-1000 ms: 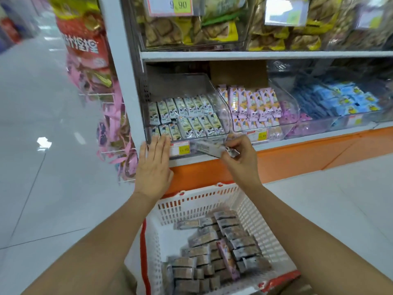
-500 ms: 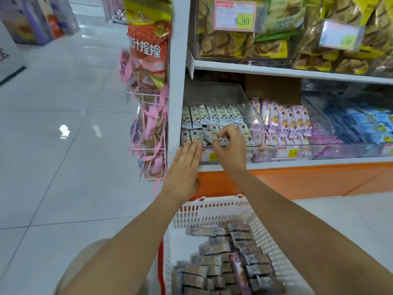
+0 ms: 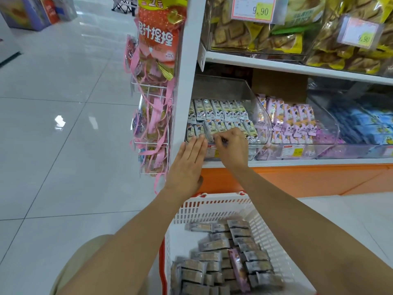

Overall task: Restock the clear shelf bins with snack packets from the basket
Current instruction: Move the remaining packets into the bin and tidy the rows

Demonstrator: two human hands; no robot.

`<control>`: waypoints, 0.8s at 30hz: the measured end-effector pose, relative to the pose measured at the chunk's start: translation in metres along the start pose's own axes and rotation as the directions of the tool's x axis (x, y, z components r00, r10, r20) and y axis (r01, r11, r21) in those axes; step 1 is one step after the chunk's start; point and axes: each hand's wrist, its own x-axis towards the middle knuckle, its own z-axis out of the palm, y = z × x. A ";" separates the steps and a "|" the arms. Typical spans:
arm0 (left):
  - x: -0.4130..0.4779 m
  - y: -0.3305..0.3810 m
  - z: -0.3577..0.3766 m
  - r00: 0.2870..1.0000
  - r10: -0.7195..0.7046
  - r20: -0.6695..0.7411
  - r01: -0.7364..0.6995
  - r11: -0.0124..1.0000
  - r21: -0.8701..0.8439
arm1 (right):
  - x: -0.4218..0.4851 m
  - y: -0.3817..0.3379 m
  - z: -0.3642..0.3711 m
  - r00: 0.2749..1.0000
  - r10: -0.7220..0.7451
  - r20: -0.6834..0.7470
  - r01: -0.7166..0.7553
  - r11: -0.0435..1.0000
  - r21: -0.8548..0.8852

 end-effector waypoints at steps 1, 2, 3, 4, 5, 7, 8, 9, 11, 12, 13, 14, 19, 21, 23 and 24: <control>0.000 0.000 0.000 1.000 0.000 0.002 0.000 1.000 0.004 | 0.000 0.001 0.000 1.000 0.003 0.004 -0.004 1.000 0.004; 0.000 0.000 0.001 1.000 -0.001 0.003 0.001 1.000 0.008 | 0.000 0.001 0.000 1.000 0.005 0.019 -0.005 1.000 0.009; 0.000 0.000 0.001 1.000 0.000 -0.001 0.000 1.000 0.012 | 0.000 0.002 -0.001 0.999 0.004 0.044 -0.005 1.000 0.018; 0.000 0.000 0.002 1.000 -0.001 -0.008 0.001 1.000 0.016 | 0.000 0.003 -0.003 0.997 -0.003 0.072 0.000 0.999 0.040; 0.000 0.001 0.002 1.000 -0.003 -0.015 0.003 1.000 0.017 | -0.001 0.005 -0.006 0.995 -0.012 0.095 0.004 0.997 0.081; 0.000 0.004 0.002 0.999 -0.020 -0.029 0.020 1.000 0.008 | -0.008 0.009 -0.016 0.994 -0.038 0.103 0.019 0.983 0.181; 0.000 0.006 0.002 0.999 -0.031 -0.041 0.031 1.000 0.000 | -0.014 0.011 -0.023 0.995 -0.050 0.086 0.030 0.975 0.220; -0.001 0.008 0.001 0.997 -0.038 -0.065 0.038 0.999 -0.006 | -0.020 0.015 -0.029 0.996 -0.058 0.062 0.041 0.968 0.247; -0.003 0.014 0.003 0.991 -0.025 -0.130 0.026 1.000 0.003 | -0.033 0.025 -0.040 0.998 -0.057 0.018 0.050 0.965 0.257; -0.004 0.019 0.007 0.987 0.000 -0.158 0.002 1.000 0.016 | -0.039 0.034 -0.044 0.999 -0.050 0.003 0.047 0.968 0.247; -0.005 0.024 0.011 0.984 0.037 -0.177 -0.031 0.999 0.033 | -0.047 0.043 -0.048 0.999 -0.037 -0.006 0.038 0.970 0.239; -0.005 0.030 0.016 0.978 0.081 -0.192 -0.072 0.996 0.052 | -0.055 0.054 -0.052 1.000 -0.022 -0.009 0.023 0.972 0.232; -0.009 0.065 0.050 0.971 0.235 -0.033 -0.231 0.968 0.098 | -0.109 0.110 -0.062 0.989 0.077 0.126 -0.091 0.989 0.115; -0.011 0.076 0.069 0.970 0.220 0.104 -0.230 0.967 0.108 | -0.133 0.131 -0.061 0.982 0.089 0.168 -0.099 0.994 0.054; -0.015 0.077 0.082 0.966 0.177 0.191 -0.202 0.972 0.118 | -0.157 0.143 -0.059 0.970 0.089 0.227 -0.102 0.994 0.046; -0.016 0.079 0.091 0.953 0.150 0.261 -0.186 0.975 0.119 | -0.170 0.153 -0.057 0.958 0.116 0.262 -0.131 0.991 0.042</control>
